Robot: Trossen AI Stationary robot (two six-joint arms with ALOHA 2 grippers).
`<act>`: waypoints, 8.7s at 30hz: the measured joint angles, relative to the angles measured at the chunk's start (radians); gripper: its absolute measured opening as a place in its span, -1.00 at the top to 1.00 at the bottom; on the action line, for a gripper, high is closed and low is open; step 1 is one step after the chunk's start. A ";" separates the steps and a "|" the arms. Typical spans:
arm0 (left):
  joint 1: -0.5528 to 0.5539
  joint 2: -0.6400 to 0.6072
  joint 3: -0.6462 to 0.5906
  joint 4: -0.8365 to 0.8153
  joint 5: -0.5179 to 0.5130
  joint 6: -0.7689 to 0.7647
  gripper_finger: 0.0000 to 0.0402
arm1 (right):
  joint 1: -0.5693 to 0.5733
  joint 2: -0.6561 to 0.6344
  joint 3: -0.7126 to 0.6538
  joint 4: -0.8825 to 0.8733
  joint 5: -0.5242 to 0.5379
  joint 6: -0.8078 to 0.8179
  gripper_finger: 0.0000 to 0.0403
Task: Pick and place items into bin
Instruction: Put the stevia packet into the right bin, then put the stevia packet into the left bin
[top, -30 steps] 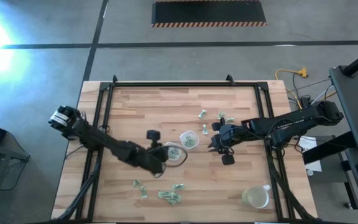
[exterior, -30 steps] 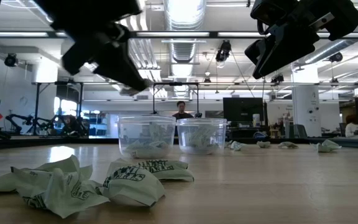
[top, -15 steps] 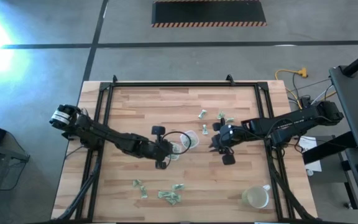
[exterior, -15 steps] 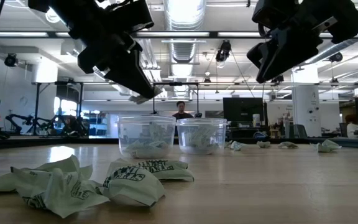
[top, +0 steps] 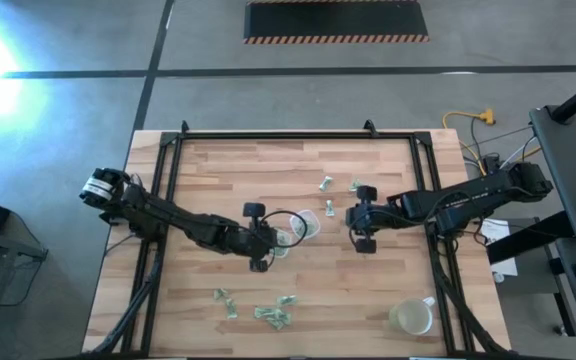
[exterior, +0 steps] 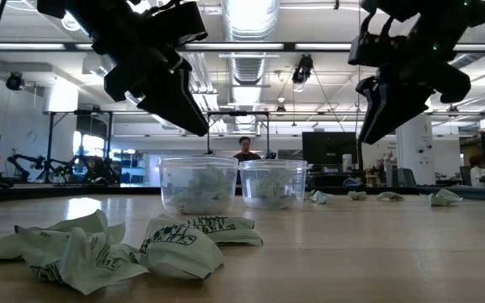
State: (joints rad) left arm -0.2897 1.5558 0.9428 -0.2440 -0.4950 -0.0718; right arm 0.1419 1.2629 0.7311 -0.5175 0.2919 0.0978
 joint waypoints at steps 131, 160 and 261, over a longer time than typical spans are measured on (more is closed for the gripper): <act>0.000 0.000 0.012 0.026 -0.005 0.000 0.26 | -0.585 0.257 -0.021 0.001 -0.152 0.136 0.69; 0.000 0.000 0.011 0.025 -0.006 0.000 0.26 | -0.467 0.056 -0.021 -0.002 -0.218 0.089 0.86; -0.492 -0.086 0.008 -0.338 0.184 -0.795 0.27 | -0.008 -0.111 -0.032 0.148 -0.273 -0.019 0.36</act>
State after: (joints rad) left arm -0.7816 1.4702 0.9507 -0.5824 -0.3108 -0.8669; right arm 0.1337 1.1514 0.6991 -0.3698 0.0189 0.0791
